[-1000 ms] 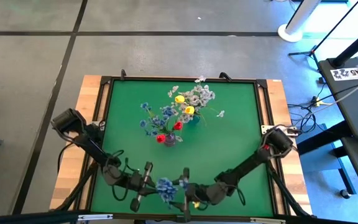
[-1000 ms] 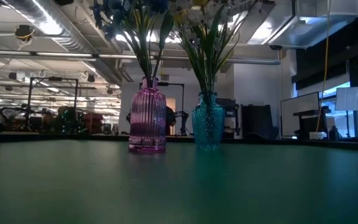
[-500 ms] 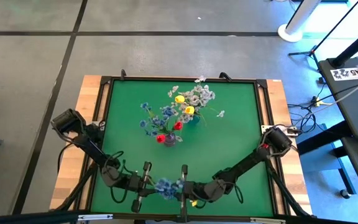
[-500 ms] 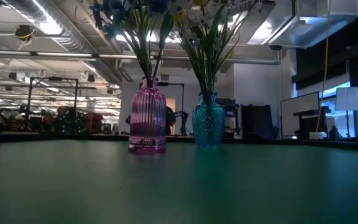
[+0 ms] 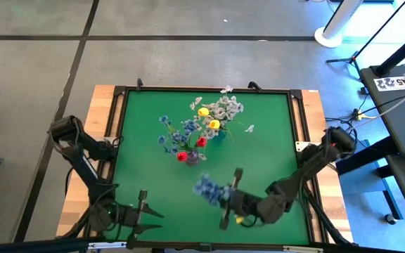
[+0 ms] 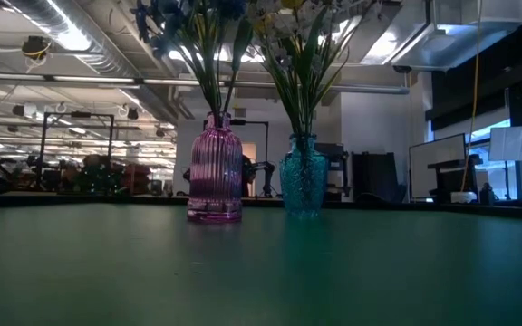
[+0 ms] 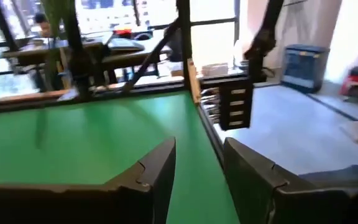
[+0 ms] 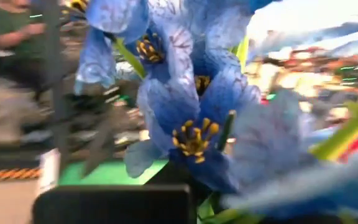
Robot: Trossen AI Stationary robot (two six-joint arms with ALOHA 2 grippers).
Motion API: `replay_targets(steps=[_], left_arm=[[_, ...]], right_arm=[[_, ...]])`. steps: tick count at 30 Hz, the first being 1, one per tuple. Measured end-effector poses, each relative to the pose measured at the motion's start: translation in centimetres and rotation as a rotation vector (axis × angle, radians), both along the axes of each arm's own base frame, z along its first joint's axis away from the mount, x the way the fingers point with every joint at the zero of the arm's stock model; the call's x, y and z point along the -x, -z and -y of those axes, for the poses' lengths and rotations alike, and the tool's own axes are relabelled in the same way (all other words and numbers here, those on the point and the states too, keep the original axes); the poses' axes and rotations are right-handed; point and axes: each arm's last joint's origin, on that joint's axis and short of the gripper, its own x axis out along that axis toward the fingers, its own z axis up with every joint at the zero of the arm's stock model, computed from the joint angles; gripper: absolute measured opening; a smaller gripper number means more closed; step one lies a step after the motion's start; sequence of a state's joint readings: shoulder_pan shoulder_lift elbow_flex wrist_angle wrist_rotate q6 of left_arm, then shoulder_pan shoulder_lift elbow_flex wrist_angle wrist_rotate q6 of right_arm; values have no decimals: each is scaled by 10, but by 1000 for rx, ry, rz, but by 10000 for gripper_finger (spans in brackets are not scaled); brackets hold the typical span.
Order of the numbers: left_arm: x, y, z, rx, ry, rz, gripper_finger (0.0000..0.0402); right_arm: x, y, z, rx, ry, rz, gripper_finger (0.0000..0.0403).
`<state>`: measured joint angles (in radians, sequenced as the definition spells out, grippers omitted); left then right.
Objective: Sort flowers into vase by color
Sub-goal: Put the blue flowers into the purple vase
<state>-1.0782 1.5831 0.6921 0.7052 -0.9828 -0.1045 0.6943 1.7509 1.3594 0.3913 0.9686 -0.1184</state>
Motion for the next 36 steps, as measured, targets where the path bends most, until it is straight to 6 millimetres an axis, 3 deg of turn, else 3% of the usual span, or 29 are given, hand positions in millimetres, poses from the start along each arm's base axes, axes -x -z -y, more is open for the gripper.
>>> replay_targets(steps=[5,12,18,24,36], left_arm=[[2,4,-2,-8,-86,-9,133],[-5,12,-10,10,-139,-55,133],[-6,16,-13,16,-159,-77,133],[-3,13,-11,23,-155,-69,133],[16,-25,-26,-19,-109,-51,133]], right_arm=[[-11,-16,33,56,130,20,10],[-39,-8,80,41,165,-24,16],[-52,0,106,-59,127,-59,8],[-56,5,118,-107,135,-85,14],[-57,2,118,-100,118,-63,10]])
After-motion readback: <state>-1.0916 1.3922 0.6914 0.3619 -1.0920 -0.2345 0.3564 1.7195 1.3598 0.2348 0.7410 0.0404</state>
